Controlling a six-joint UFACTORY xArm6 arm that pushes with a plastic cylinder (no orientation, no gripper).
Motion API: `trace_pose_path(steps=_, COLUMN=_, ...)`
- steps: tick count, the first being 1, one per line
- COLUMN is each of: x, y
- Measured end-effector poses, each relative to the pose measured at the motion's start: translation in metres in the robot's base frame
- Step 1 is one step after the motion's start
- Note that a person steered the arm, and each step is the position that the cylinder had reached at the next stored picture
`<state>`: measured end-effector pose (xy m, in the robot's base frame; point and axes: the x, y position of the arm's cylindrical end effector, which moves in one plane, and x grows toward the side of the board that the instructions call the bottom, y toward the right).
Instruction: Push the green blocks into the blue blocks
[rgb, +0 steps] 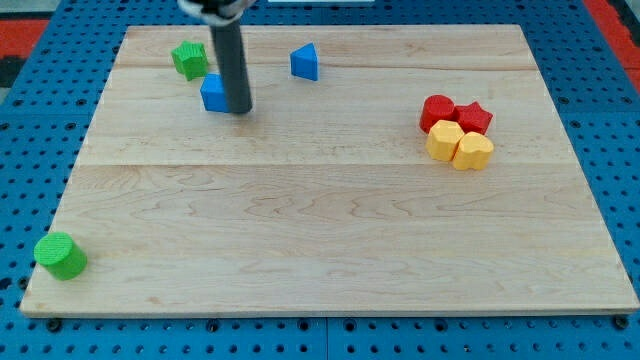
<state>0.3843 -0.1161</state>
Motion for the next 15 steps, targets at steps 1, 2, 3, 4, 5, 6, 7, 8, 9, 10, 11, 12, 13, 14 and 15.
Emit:
trace_pose_path(steps=1, x=-0.006, y=-0.029)
trace_pose_path(steps=2, x=-0.067, y=-0.012)
trace_pose_path(steps=3, x=-0.077, y=0.0)
trace_pose_path(steps=4, x=-0.041, y=-0.053)
trace_pose_path(steps=5, x=-0.074, y=-0.106)
trace_pose_path(steps=6, x=-0.095, y=-0.109)
trace_pose_path(steps=7, x=-0.098, y=-0.057)
trace_pose_path(steps=8, x=-0.098, y=0.033)
trace_pose_path(steps=9, x=-0.058, y=0.06)
trace_pose_path(steps=10, x=0.055, y=0.012)
trace_pose_path(steps=11, x=0.164, y=-0.055)
trace_pose_path(steps=12, x=0.234, y=-0.077)
trace_pose_path(steps=13, x=0.219, y=-0.124)
trace_pose_path(steps=14, x=0.21, y=-0.178)
trace_pose_path(steps=15, x=0.175, y=-0.184)
